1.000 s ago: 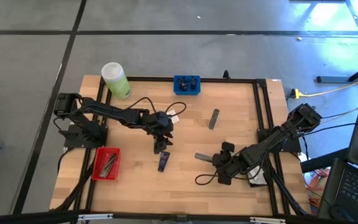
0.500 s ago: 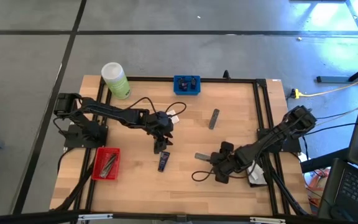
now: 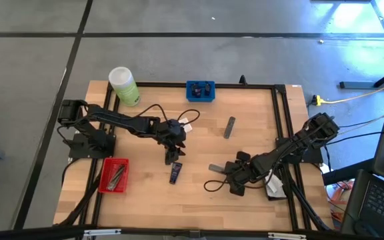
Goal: Pick & Place Travel size toiletries
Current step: Put the black hair comb into the red basket
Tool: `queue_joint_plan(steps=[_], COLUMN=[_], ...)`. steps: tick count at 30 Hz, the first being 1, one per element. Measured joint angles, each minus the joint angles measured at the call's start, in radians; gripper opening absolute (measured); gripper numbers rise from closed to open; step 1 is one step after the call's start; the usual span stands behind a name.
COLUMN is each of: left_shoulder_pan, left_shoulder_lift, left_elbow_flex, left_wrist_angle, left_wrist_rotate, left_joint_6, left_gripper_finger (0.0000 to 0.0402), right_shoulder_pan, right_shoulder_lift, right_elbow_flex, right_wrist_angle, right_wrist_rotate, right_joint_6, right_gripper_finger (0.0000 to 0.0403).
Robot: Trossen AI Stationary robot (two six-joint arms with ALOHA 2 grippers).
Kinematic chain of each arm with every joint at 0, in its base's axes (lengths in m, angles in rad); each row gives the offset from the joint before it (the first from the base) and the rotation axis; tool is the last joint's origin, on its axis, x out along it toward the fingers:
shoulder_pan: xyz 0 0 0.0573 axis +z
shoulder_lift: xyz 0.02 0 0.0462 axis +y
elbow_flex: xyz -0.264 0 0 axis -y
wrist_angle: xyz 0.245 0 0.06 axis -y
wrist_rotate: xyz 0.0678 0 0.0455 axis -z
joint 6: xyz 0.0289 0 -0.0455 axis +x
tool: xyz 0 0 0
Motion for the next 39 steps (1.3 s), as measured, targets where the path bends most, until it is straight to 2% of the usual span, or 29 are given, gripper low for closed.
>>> queue_joint_plan(steps=[10,20,32,39], left_shoulder_pan=[0.0,0.0,0.0,0.0], left_shoulder_lift=[0.0,0.0,0.0,0.0], left_elbow_flex=[0.0,0.0,0.0,0.0], left_wrist_angle=[0.0,0.0,0.0,0.0], left_wrist_rotate=[0.0,0.0,0.0,0.0], left_joint_6=[0.0,-0.001,0.0,-0.002], left_gripper_finger=[0.0187,0.0187,0.0187,0.0187], right_shoulder_pan=[-0.001,-0.001,0.001,0.001], right_shoulder_lift=[0.0,-0.002,-0.049,-0.078], right_elbow_flex=[-0.001,-0.001,-0.008,-0.009], right_wrist_angle=[0.003,0.0,-0.016,-0.015], right_wrist_rotate=[-0.005,-0.016,-0.068,-0.062], right_joint_6=[-0.001,-0.027,-0.05,-0.053], right_gripper_finger=[0.0089,0.0009,0.0001,0.0001])
